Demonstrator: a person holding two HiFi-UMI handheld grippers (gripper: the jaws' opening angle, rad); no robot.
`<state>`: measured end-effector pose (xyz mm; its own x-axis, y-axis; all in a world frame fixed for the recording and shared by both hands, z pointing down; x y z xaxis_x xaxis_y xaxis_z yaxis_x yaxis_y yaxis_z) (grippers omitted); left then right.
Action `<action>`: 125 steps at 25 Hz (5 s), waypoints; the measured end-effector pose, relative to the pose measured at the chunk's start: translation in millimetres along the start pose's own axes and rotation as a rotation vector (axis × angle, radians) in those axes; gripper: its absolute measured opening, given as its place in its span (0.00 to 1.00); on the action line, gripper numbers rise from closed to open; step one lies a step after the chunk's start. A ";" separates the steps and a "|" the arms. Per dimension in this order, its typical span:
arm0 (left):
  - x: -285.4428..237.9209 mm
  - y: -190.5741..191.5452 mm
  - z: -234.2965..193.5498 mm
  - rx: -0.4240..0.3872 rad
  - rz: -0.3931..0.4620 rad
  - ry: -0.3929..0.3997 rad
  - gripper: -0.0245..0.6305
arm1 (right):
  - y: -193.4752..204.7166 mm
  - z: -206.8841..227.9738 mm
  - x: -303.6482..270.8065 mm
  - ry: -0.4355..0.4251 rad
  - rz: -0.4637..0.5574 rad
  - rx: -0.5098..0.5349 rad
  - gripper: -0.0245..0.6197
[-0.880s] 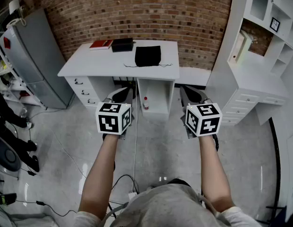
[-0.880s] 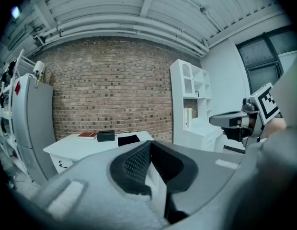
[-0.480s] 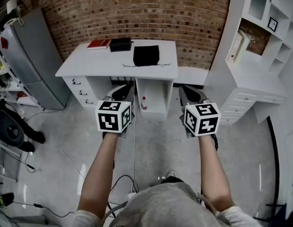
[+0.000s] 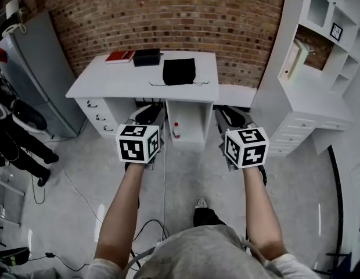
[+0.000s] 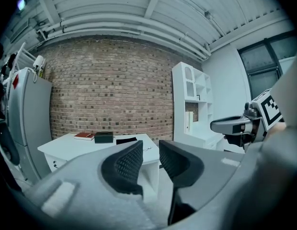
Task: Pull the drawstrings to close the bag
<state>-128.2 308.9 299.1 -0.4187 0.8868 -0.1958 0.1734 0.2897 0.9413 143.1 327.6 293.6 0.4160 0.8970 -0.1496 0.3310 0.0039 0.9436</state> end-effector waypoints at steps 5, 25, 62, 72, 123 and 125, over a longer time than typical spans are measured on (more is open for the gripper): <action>-27.3 -6.1 -6.8 0.006 -0.009 -0.004 0.25 | 4.3 15.4 -24.0 -0.014 -0.012 -0.001 0.22; -165.3 -27.3 -33.6 0.043 -0.018 -0.079 0.37 | 36.0 108.4 -149.3 -0.104 -0.036 -0.020 0.39; -326.2 -56.2 -125.5 0.048 -0.006 -0.128 0.39 | 63.2 175.5 -332.9 -0.187 -0.049 0.013 0.40; -397.7 -70.1 -182.6 0.045 -0.045 -0.079 0.39 | 66.3 182.4 -416.0 -0.156 -0.084 0.000 0.40; -512.9 77.3 -290.6 -0.497 -0.837 0.299 0.37 | 214.9 154.6 -545.2 -0.650 -0.553 0.285 0.31; -515.8 78.6 -290.0 -0.518 -0.858 0.313 0.33 | 220.6 154.9 -547.4 -0.666 -0.564 0.295 0.30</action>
<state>-157.1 -230.2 553.8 -0.4452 0.3031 -0.8426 -0.6622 0.5219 0.5377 119.6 -231.0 538.0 0.4988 0.3562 -0.7901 0.7974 0.1687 0.5794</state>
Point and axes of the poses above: the fingertips, and each gripper's own axes: x backward along the fingers, z to its right, y out of its underside, the point moved 10 cm from there along x, backward along the fingers, and after that the axes turned 15 degrees about x, right-handed, at the moved point
